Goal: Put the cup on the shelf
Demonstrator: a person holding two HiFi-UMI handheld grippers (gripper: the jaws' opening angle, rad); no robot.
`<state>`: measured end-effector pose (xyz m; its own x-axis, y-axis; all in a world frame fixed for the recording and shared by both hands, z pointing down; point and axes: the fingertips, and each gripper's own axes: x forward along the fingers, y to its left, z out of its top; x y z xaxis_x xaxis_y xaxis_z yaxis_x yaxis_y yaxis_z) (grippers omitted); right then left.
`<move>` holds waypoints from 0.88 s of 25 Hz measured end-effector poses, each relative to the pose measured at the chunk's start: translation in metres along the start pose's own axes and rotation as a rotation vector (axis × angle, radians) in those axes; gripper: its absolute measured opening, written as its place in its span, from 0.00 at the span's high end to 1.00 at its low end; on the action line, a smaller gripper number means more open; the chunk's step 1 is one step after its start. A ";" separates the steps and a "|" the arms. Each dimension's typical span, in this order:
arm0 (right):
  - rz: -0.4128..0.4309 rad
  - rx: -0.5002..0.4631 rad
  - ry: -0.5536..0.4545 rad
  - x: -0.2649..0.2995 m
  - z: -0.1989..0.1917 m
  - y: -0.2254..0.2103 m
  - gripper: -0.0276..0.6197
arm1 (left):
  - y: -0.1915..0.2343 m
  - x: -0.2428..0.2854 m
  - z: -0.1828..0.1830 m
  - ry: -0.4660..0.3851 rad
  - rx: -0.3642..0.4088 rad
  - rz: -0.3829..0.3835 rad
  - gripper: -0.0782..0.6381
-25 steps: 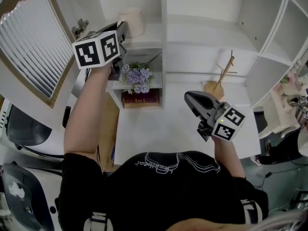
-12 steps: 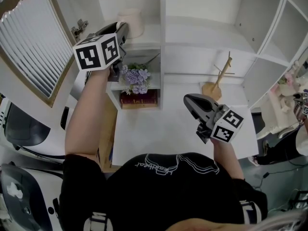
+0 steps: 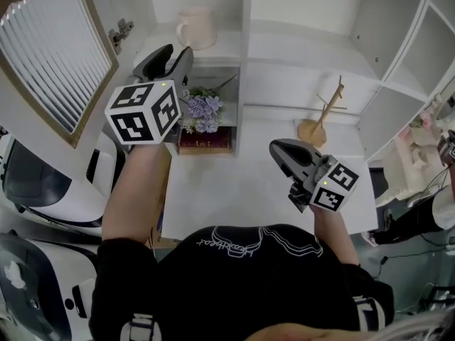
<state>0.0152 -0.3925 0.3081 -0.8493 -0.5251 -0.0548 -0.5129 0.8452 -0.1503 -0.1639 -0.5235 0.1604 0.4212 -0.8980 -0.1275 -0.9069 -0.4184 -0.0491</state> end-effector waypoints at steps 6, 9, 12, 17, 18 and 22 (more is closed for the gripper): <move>0.036 0.001 -0.006 0.003 -0.001 0.009 0.95 | -0.041 -0.045 -0.042 0.012 -0.121 -0.128 0.69; 0.053 0.005 -0.005 0.005 -0.003 0.014 0.95 | -0.065 -0.064 -0.070 0.053 -0.158 -0.204 0.69; 0.068 0.015 -0.005 0.008 -0.006 0.017 0.95 | -0.091 -0.080 -0.098 0.103 -0.212 -0.287 0.70; 0.088 0.029 -0.006 0.013 -0.012 0.022 0.95 | -0.122 -0.098 -0.131 0.142 -0.313 -0.405 0.76; 0.091 0.030 -0.006 0.014 -0.013 0.023 0.95 | -0.124 -0.102 -0.135 0.145 -0.334 -0.417 0.79; 0.095 0.041 -0.007 0.018 -0.017 0.024 0.95 | -0.131 -0.111 -0.150 0.167 -0.360 -0.430 0.85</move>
<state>-0.0150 -0.3797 0.3206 -0.8930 -0.4433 -0.0778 -0.4241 0.8867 -0.1841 -0.0903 -0.3893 0.3297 0.7731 -0.6341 -0.0111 -0.6061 -0.7439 0.2816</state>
